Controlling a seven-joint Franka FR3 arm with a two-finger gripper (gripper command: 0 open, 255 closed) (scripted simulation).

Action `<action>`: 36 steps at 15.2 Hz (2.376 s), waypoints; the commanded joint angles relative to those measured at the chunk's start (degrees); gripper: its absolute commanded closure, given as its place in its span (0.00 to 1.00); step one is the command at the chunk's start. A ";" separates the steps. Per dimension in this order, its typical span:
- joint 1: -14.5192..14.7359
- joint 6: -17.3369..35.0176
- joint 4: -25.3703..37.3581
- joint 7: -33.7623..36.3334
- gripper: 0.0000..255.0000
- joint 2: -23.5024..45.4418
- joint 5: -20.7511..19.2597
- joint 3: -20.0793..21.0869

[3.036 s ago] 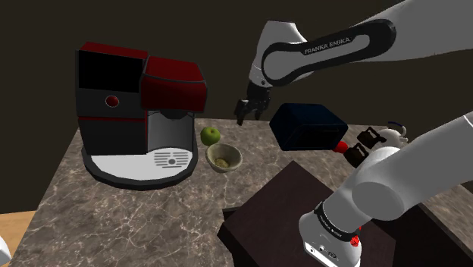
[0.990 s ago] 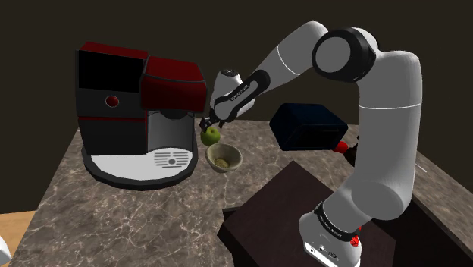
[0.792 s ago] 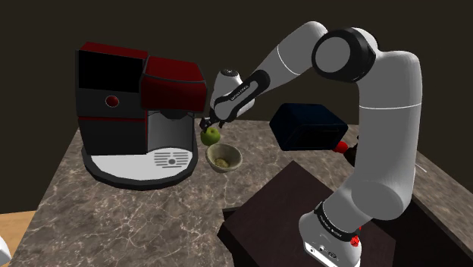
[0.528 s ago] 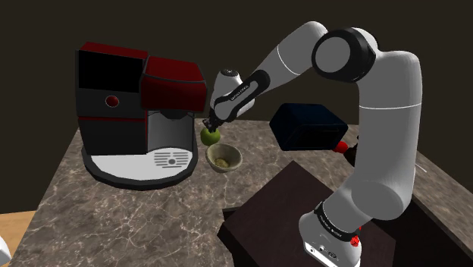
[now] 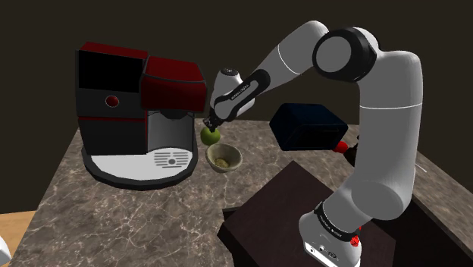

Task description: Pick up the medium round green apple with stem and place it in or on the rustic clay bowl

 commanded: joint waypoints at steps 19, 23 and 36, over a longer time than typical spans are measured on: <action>-1.08 -10.96 -1.08 -2.37 1.00 -12.08 2.05 1.63; -1.22 -13.45 -0.70 -2.85 1.00 -14.20 2.51 1.87; -0.63 -18.27 -8.81 -2.32 1.00 -27.05 3.40 2.82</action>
